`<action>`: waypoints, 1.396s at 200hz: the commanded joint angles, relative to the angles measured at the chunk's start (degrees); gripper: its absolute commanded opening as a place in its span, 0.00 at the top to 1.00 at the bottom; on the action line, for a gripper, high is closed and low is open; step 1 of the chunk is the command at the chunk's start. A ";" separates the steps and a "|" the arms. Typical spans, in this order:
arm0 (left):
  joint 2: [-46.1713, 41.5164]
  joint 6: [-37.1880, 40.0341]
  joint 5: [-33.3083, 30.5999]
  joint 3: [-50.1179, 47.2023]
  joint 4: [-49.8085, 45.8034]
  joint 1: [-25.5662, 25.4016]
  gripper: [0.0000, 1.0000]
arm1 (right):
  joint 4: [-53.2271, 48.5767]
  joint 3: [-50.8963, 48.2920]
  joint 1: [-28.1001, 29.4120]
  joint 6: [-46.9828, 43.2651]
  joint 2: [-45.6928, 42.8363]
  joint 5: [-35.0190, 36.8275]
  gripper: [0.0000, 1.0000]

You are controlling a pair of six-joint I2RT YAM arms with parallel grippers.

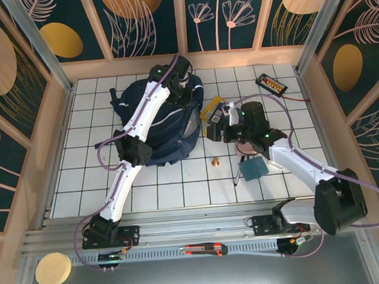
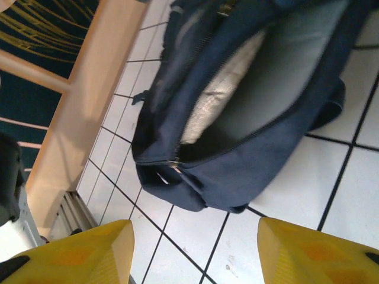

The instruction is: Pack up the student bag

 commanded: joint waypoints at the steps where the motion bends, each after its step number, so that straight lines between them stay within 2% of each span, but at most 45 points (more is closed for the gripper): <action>1: -3.26 1.17 2.91 2.41 0.38 0.05 1.00 | -0.04 3.12 -0.23 2.28 4.88 -4.90 0.43; 62: -4.05 1.43 4.01 2.45 0.39 -0.21 1.00 | 2.18 13.78 2.29 1.97 18.34 -5.45 0.43; 137: -4.22 1.42 4.61 2.46 0.35 -0.83 1.00 | 8.35 24.23 5.88 7.31 32.67 -4.43 0.43; 146: -4.68 1.30 4.16 2.21 0.24 -0.80 0.87 | 9.37 24.81 6.14 7.98 33.45 -3.91 0.50; 156: -5.82 1.35 2.32 1.77 0.29 -0.82 0.68 | 11.44 24.46 6.16 9.15 33.62 -3.44 0.65; 164: -7.30 1.49 0.45 0.89 0.29 -0.84 0.42 | 13.69 23.50 6.16 10.12 33.26 -3.14 0.81; 170: -8.73 1.73 -1.31 -0.23 0.29 -0.81 0.05 | 15.20 22.58 6.24 10.82 32.78 -2.72 0.90; 176: -10.67 2.12 -3.46 -2.10 0.29 -0.77 0.01 | 16.31 21.91 6.25 11.25 32.36 -2.57 0.97; 180: -12.12 2.53 -4.90 -4.03 0.29 -0.82 0.01 | 16.92 21.57 6.25 11.39 32.07 -2.63 1.00; 208: -25.88 4.91 -15.30 -25.70 0.56 -0.80 0.01 | 18.18 20.86 6.42 11.06 30.74 -3.08 1.00; 223: -36.29 4.56 -16.34 -43.27 5.30 -0.73 0.01 | 18.31 21.13 6.51 11.05 30.32 -2.90 1.00; 244: -52.74 -0.92 -8.49 -68.90 17.35 1.61 0.01 | 18.55 21.91 6.51 11.96 30.07 -2.20 1.00; 266: -65.71 -9.06 1.70 -88.13 27.86 2.13 0.01 | 18.88 22.63 7.63 13.49 29.48 -1.00 1.00; 279: -73.53 -16.90 7.76 -99.38 39.00 2.13 0.01 | 19.42 23.01 8.16 15.26 29.28 -0.59 1.00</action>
